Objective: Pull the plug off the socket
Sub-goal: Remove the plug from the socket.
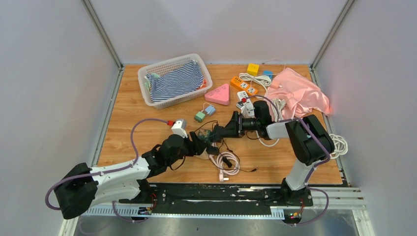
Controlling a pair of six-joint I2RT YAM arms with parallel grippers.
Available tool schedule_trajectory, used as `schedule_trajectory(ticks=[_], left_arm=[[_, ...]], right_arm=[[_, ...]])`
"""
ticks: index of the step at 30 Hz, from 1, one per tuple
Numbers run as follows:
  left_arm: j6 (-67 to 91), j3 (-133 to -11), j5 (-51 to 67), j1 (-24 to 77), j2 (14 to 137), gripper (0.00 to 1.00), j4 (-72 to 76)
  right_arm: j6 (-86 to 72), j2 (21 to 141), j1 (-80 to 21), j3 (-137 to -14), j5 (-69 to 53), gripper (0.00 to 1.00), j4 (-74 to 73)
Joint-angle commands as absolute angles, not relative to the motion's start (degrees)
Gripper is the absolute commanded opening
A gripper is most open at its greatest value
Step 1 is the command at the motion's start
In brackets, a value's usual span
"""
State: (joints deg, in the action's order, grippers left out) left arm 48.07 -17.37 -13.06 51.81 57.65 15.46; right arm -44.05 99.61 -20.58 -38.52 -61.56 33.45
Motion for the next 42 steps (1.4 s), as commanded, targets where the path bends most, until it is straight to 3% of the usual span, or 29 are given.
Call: schedule_trajectory(ticks=[1,15,17,22,26,42], left_arm=[[50.01,-16.0,-11.12,51.42,58.94,0.0,14.56],[50.36,-15.6,-11.07,51.42,58.96,0.0,14.85],[50.36,-15.51,-11.16,51.42,58.89,0.0,14.86],[50.36,-15.15,-11.67,51.39,58.6,0.0,14.85],[50.45,-14.69,-11.91,51.42,58.28,0.0,14.86],[50.39,-14.41,-11.95,51.41,58.31,0.0,14.94]], right_arm=[[-47.46,100.39,-22.24,-39.95,-63.6,0.64,37.97],[-46.67,101.6,-23.97,-40.72,-63.55,0.54,36.78],[-46.67,102.04,-23.92,-41.22,-64.16,0.6,36.65],[-48.22,103.57,-23.28,-43.15,-69.0,0.86,38.09],[-48.24,102.63,-21.98,-42.9,-68.8,0.9,38.34],[-49.28,105.94,-18.74,-44.66,-62.74,0.62,36.72]])
